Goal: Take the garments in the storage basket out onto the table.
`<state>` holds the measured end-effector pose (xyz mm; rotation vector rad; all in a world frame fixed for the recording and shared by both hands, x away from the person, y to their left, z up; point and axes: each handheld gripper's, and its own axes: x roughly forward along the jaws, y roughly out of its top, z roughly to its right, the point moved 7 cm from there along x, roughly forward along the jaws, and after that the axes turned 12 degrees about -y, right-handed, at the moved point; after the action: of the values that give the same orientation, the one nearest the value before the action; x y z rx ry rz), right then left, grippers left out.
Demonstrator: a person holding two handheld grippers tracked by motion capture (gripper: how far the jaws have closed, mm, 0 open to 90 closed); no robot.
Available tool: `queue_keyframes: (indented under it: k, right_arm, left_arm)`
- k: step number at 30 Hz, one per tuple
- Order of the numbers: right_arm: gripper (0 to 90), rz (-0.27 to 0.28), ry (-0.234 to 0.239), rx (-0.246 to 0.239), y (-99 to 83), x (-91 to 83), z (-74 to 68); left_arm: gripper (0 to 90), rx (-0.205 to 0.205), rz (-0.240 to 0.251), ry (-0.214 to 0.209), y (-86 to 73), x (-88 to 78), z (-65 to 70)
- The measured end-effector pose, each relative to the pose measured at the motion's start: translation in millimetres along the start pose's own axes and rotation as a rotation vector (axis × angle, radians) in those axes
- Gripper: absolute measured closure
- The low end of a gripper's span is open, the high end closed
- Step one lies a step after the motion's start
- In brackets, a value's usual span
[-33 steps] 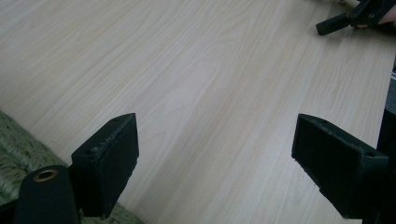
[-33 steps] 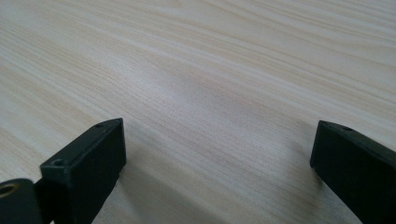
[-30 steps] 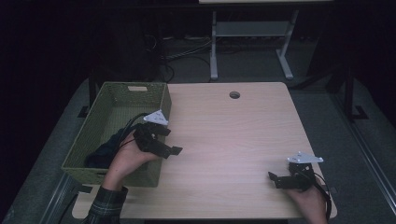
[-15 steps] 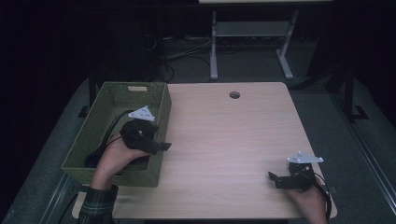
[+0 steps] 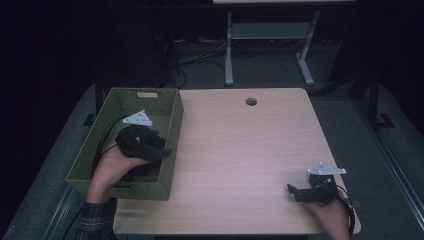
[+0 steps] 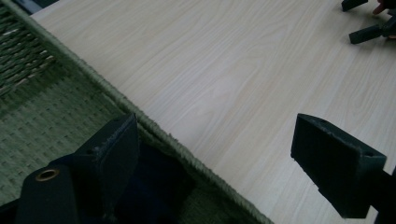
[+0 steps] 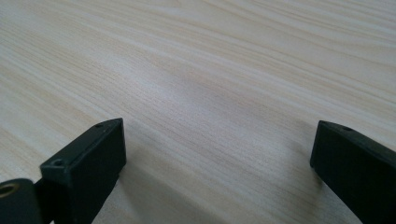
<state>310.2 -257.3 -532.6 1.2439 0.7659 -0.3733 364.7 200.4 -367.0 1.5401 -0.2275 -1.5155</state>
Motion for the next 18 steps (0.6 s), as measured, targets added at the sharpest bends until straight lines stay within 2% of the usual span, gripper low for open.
queue_keyframes:
  k: [13, 18]
  right_arm:
    - [3.2, 0.000, 0.000, 0.000, 0.0, 0.0, 0.0]
    - [3.2, -0.001, 0.001, 0.001, 0.0, -0.1, -0.1]
  left_arm:
    - [15.1, -0.028, 0.023, 0.046, -8.6, -20.8, -13.6]
    - [15.1, -0.036, 0.015, 0.067, -13.0, -27.8, -18.4]
